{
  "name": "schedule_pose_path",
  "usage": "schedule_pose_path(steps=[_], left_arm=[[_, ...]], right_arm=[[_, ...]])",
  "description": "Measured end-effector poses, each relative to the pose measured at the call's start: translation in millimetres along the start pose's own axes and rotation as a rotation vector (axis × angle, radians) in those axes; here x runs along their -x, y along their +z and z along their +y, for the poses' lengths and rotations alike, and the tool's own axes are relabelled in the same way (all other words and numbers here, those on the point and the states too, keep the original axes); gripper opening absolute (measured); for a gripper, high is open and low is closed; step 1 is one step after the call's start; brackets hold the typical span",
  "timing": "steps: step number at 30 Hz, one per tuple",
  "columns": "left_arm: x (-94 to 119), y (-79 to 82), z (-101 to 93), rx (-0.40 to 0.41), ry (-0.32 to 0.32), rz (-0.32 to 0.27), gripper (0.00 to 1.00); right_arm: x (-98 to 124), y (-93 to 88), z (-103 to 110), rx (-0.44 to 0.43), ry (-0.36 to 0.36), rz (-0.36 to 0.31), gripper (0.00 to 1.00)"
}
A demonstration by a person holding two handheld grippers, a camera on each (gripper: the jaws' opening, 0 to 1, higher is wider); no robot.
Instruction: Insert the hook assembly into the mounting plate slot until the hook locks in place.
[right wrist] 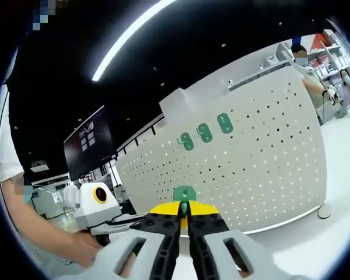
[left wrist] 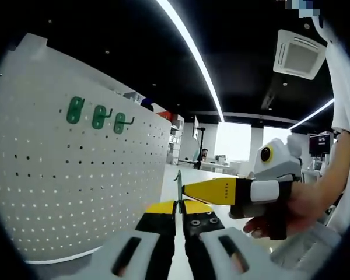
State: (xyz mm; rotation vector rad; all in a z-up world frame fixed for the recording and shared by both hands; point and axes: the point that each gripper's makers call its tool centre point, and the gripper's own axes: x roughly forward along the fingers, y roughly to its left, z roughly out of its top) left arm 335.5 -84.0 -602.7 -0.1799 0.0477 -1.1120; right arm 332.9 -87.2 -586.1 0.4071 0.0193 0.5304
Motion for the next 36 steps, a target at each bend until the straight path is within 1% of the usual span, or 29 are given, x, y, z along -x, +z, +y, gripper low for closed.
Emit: schedule_pose_path(steps=[6,8,9,11,12,13,15,17,20,23,25,27,30,34,35,36], left_arm=[[1.0,-1.6,0.6,-0.007,0.001,0.011,0.05],[1.4,-3.3,1.2,-0.003,0.000,0.017,0.06],[1.7,-5.9,2.6,0.005,0.001,0.027,0.08],[2.9,-12.0,6.5,0.013,0.015,0.056,0.17],[3.5,-14.1,8.2,0.027,0.021,0.064,0.22],[4.0,-14.2,9.0,0.026,0.019,0.060,0.25],[5.7,-18.8,11.2,0.039,0.031,0.081,0.34],[6.6,-18.6,11.7,0.026,0.034,0.075,0.39],[7.2,-22.5,14.1,0.019,0.047,0.090,0.51],[7.3,-23.6,13.5,0.000,0.049,0.096,0.59],[6.9,-25.1,13.8,-0.008,0.053,0.101,0.68],[6.9,-25.7,14.1,-0.024,0.057,0.103,0.74],[6.9,-26.8,14.5,-0.021,0.057,0.106,0.77],[7.6,-27.5,13.8,-0.027,0.058,0.111,0.77],[8.0,-26.8,14.0,-0.030,0.060,0.108,0.76],[8.2,-26.4,14.0,-0.029,0.061,0.106,0.76]], right_arm=[[-0.2,-1.0,1.0,-0.004,0.006,0.006,0.01],[-0.3,-2.8,0.9,-0.005,0.005,0.017,0.00],[-0.3,-3.0,1.1,-0.003,0.007,0.018,0.00],[0.1,-3.7,1.0,-0.006,0.008,0.020,0.01],[0.3,-3.8,1.1,-0.008,0.009,0.019,0.01],[0.7,-4.1,0.8,-0.007,0.008,0.020,0.01],[1.5,-4.9,-0.6,-0.012,0.005,0.022,0.01],[1.9,-5.4,-1.1,-0.012,0.003,0.023,0.01],[2.6,-6.7,-1.4,-0.013,0.003,0.028,0.01],[3.6,-8.4,-3.6,-0.022,-0.001,0.031,0.01],[4.1,-8.6,-4.7,-0.025,-0.002,0.030,0.01],[4.5,-8.6,-5.1,-0.027,-0.003,0.032,0.01],[4.6,-8.7,-6.5,-0.031,-0.006,0.032,0.01],[4.7,-7.9,-6.5,-0.030,-0.008,0.032,0.01],[4.5,-6.9,-6.9,-0.022,-0.010,0.032,0.01],[4.5,-5.8,-8.3,0.010,-0.020,0.035,0.01]])
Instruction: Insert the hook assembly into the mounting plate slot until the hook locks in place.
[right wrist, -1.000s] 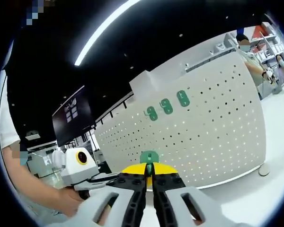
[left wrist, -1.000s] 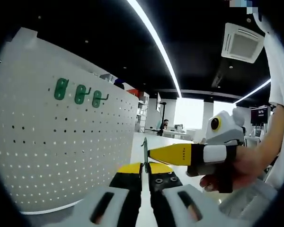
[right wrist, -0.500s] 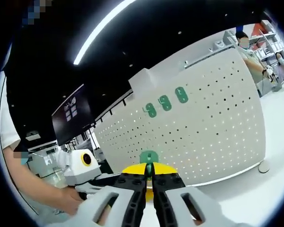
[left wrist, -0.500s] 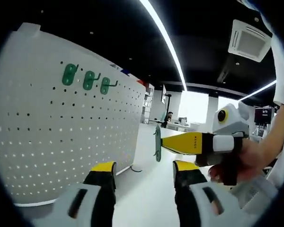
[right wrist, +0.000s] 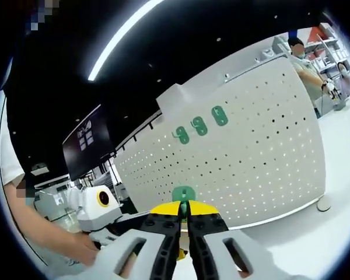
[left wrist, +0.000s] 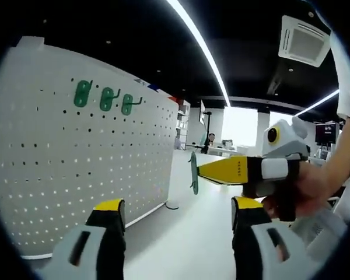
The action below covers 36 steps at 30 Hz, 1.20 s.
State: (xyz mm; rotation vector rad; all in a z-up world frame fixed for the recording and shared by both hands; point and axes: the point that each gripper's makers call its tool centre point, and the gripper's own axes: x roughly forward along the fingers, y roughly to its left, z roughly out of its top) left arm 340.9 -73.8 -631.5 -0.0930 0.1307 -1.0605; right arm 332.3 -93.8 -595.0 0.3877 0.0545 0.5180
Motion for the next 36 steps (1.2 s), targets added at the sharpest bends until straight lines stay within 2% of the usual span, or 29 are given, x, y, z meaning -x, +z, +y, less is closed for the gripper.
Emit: schedule_pose_path(steps=[1,5,7,14,24,36], left_arm=[[0.1,0.6,-0.3,0.005,-0.002,-0.003,0.76],[1.6,-0.9,1.4,0.003,0.002,0.001,0.76],[2.4,-0.2,1.7,0.004,0.006,-0.001,0.76],[5.2,1.1,2.8,0.004,0.014,-0.007,0.75],[18.8,1.7,10.3,-0.002,0.048,-0.016,0.74],[43.7,0.2,22.5,-0.005,0.112,-0.032,0.75]], right_arm=[[-0.1,0.8,-1.4,0.083,-0.012,0.017,0.01],[-2.5,2.6,5.5,0.270,-0.002,0.047,0.01],[-3.1,4.6,6.4,0.321,-0.013,0.046,0.01],[-5.7,6.7,6.0,0.336,-0.016,0.042,0.01],[-16.8,34.6,-26.6,0.288,-0.102,-0.008,0.01],[-31.0,71.6,-56.0,0.268,-0.167,-0.070,0.01]])
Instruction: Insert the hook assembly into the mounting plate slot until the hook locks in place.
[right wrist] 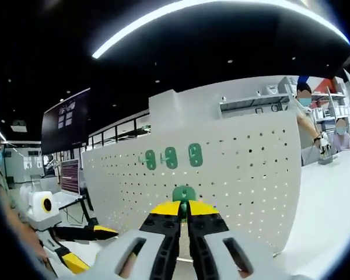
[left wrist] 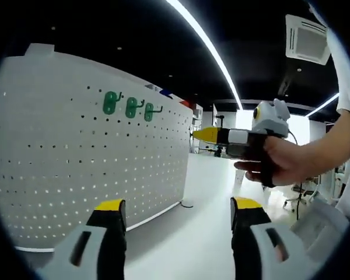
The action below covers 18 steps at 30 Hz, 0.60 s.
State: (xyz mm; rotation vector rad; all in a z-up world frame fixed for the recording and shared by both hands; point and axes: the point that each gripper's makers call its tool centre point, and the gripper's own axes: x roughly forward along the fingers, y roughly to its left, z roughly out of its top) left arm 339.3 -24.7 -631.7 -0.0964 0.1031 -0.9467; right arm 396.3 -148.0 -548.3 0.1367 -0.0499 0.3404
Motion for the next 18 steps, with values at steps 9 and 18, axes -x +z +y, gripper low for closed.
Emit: schedule_pose_path(steps=[9,18], left_arm=[[15.7,-1.0,4.2,-0.016,0.026,-0.004,0.75],[35.4,-6.1,8.9,0.000,0.064,-0.015,0.76]], right_arm=[[-11.0,16.9,-21.5,0.023,-0.034,-0.024,0.01],[-27.1,34.2,-37.9,0.064,-0.053,-0.051,0.01]])
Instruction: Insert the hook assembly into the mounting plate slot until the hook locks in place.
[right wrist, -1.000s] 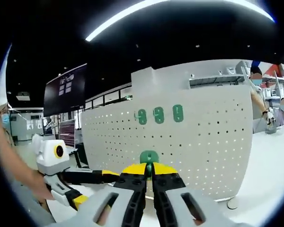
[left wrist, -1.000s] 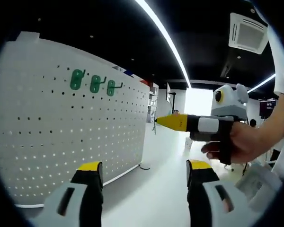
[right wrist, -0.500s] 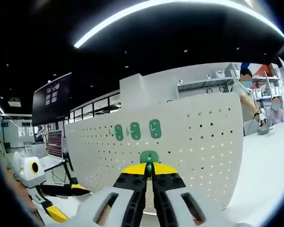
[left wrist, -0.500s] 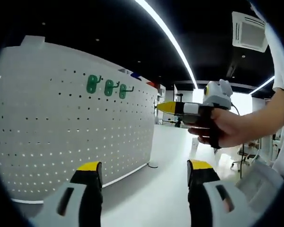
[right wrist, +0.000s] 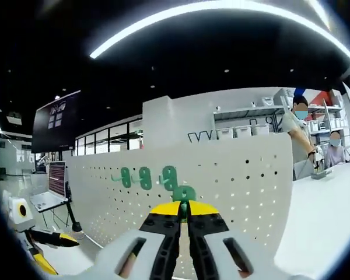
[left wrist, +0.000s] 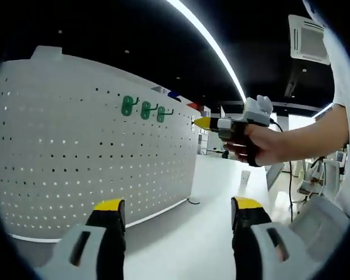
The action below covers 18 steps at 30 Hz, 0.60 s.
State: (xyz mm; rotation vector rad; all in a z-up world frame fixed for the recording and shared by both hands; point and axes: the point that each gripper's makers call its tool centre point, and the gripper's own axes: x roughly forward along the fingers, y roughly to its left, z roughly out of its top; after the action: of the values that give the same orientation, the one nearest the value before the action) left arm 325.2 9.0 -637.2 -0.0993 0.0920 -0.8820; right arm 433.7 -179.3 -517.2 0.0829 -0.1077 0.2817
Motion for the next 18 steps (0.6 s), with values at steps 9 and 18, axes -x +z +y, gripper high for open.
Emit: schedule_pose_path(steps=[9,18], left_arm=[[17.5,-5.9,7.5,0.006,0.047,0.002,0.77],[33.8,-4.4,10.7,0.018,0.074,-0.030,0.80]], right_arm=[[-13.4,12.9,-7.8,0.026,-0.008,-0.024,0.01],[-28.8,21.2,-12.6,0.066,-0.013,-0.050,0.01]])
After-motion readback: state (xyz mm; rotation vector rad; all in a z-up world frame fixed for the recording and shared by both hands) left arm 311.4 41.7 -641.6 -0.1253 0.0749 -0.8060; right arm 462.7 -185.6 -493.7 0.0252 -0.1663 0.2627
